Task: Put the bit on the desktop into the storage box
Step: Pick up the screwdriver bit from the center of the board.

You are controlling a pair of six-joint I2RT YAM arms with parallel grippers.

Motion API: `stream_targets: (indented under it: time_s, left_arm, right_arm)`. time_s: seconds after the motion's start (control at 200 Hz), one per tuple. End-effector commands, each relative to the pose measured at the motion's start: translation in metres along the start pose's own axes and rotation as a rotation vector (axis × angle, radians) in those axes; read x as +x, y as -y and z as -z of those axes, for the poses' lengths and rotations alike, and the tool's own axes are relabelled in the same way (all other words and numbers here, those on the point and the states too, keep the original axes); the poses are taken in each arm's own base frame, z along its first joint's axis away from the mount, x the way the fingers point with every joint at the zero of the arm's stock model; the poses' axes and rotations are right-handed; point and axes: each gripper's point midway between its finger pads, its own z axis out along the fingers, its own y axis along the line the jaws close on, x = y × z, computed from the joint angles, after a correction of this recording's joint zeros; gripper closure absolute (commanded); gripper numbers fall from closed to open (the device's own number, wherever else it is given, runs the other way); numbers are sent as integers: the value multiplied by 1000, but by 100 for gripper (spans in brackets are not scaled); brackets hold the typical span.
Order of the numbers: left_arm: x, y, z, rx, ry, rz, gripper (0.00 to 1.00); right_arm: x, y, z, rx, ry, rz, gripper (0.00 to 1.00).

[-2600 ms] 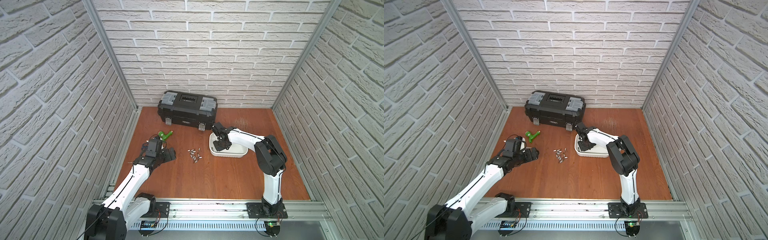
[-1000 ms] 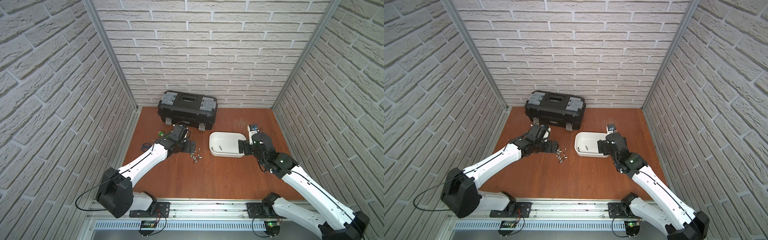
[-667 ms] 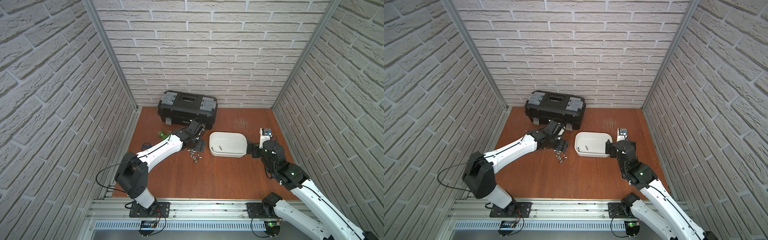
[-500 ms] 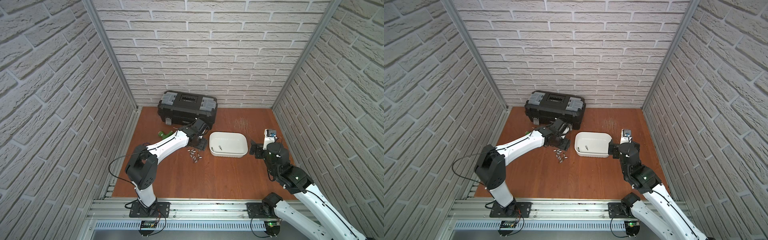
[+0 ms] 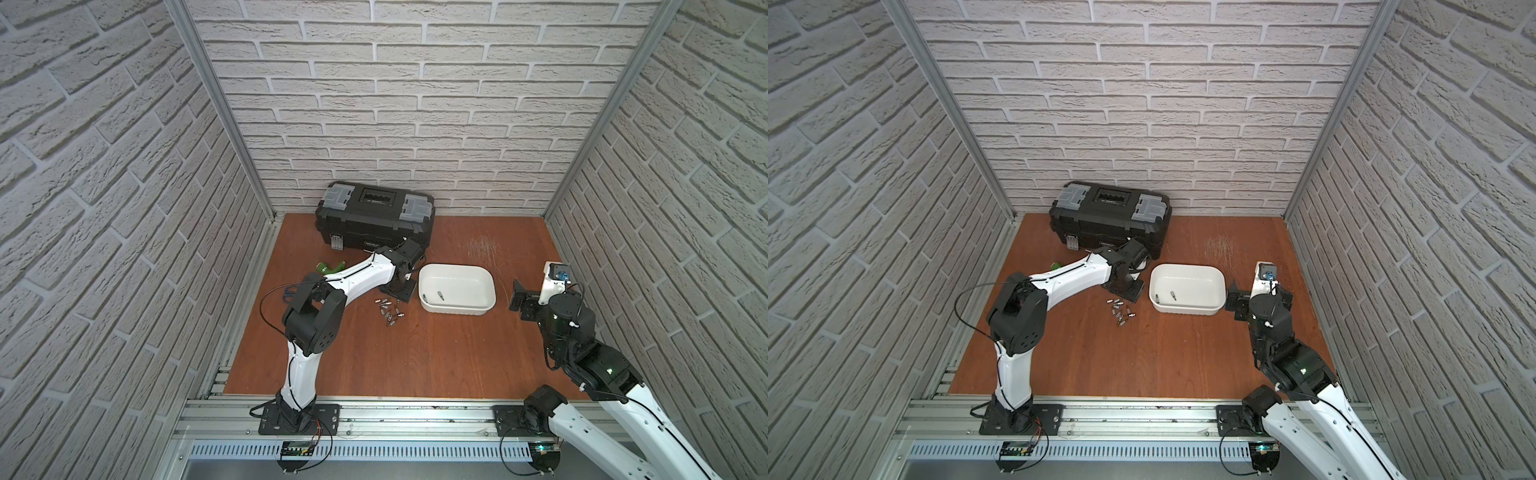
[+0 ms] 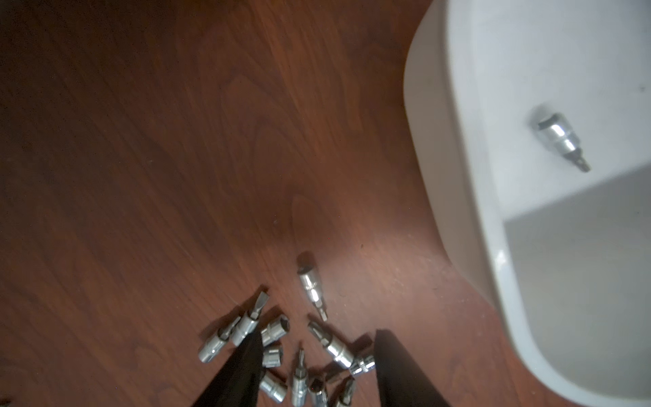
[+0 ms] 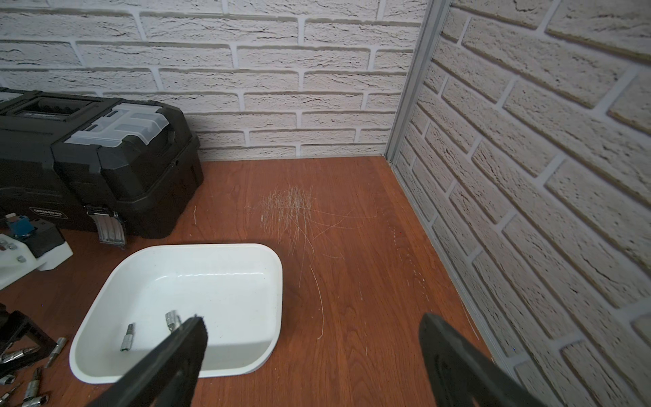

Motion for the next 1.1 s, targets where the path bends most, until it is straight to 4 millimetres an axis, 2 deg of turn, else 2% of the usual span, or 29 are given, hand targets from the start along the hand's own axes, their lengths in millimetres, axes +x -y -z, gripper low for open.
stream_targets:
  time_s: [0.0,0.18,0.765,0.91,1.095]
  left_arm:
    - [-1,-2,-4,-18,-16,-16,49]
    - [-2,-4,-14,-14,-25,-1,59]
    - [-3,-8,-39,-25,-62,20,65]
    - [0,-10,-45,-36,-77,19,72]
    - [4,-11,-50,-39,-91,21,75]
  right_arm:
    - [-2,5,0,26,12,11,2]
    - [-2,4,1,13,8,16,2]
    - [1,3,0,15,-1,12,2]
    - [2,3,-1,18,-2,9,2]
    - [2,7,-1,36,-1,24,2]
